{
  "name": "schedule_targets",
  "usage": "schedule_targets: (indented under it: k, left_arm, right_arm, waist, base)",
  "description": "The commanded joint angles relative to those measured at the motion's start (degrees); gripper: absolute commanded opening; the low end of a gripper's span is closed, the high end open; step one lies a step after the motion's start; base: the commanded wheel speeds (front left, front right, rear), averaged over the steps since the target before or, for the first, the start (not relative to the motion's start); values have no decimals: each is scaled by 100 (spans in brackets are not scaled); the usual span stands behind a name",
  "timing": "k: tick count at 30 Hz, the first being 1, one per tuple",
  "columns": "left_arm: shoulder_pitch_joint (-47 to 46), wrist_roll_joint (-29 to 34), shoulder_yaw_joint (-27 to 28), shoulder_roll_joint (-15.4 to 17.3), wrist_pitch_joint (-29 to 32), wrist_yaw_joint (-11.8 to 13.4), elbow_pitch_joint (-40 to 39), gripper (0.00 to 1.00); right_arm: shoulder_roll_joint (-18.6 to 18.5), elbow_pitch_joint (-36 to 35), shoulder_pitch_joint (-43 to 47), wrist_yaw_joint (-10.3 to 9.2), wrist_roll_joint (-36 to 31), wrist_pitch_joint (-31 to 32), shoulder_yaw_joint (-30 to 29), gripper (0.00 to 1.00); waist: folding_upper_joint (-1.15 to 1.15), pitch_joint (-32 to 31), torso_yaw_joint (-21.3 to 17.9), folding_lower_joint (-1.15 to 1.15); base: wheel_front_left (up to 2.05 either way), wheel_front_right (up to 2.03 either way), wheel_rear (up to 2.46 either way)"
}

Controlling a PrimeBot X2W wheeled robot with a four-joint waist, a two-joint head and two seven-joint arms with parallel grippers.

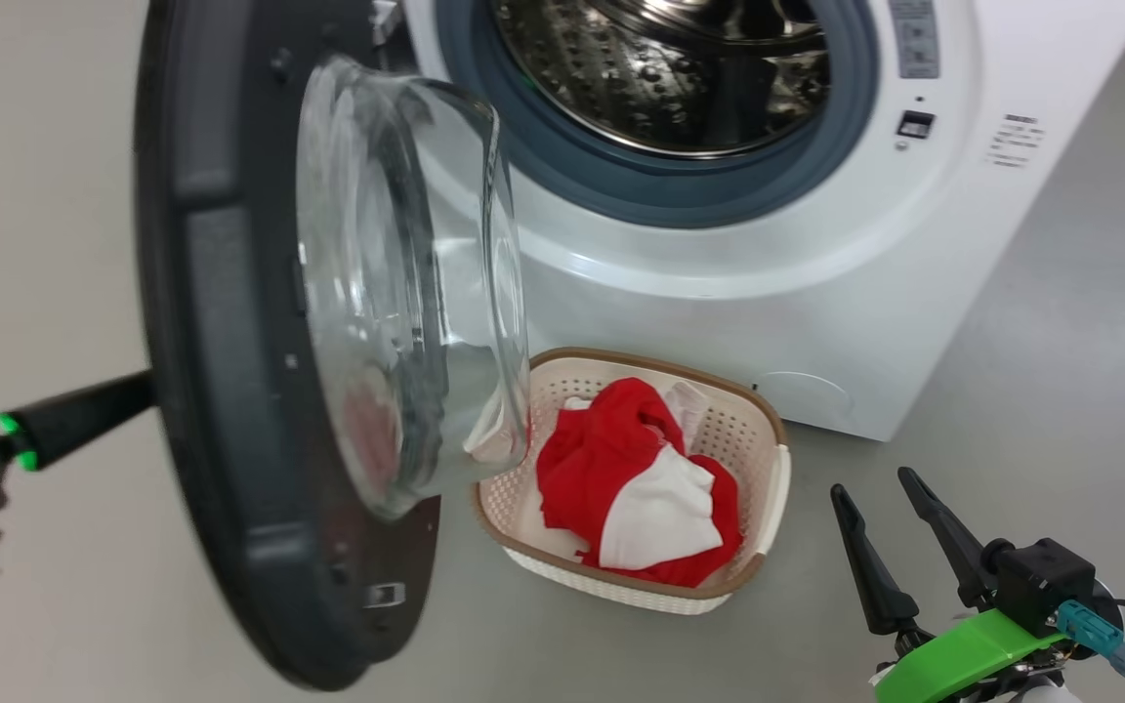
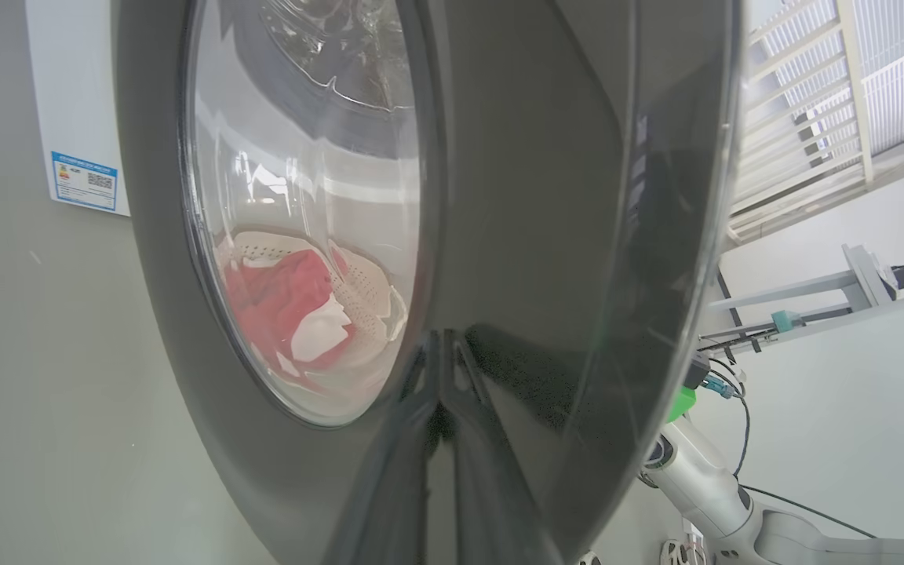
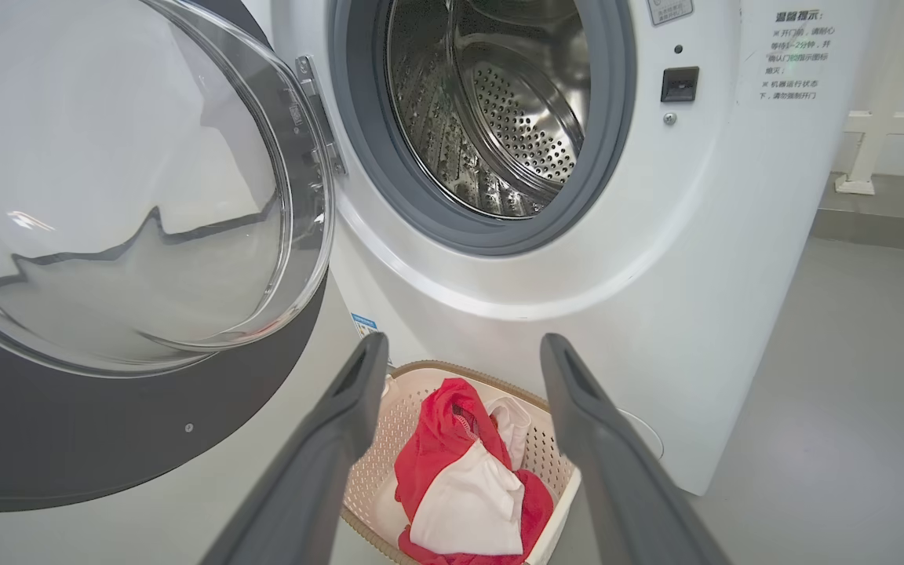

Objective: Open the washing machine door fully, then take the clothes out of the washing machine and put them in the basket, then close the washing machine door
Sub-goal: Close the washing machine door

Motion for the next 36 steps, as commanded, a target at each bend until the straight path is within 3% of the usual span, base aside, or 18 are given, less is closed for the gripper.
schedule_targets:
  k: [1,9,19,36]
  left_arm:
    - [-109,-45,134,126,-44,-41,-355,0]
    - [-236,83,-153,-139,-349,-41,-665,0]
    - [-530,413,-607,-512,-1174,-41,-697,0]
    - [-1580,824,-1297,-535,-2668,-41,243,0]
  right_arm:
    - [-9,-158,-101,36,-42,-36,79,100]
    - [16,-192,-122,36,-64,-36,45,100]
    - [118,-242,-207,36,-70,-36,-28,100]
    - [294,-323,-408,36,-66,-36,-29,100]
  waist:
    - [0,-4,-237,0]
    - [0,35,-683,0]
    - [0,160,-1392,0]
    - [0,574,-2439,0]
  base:
    - [0,0,0]
    - [0,0,0]
    - [0,0,0]
    - [0,0,0]
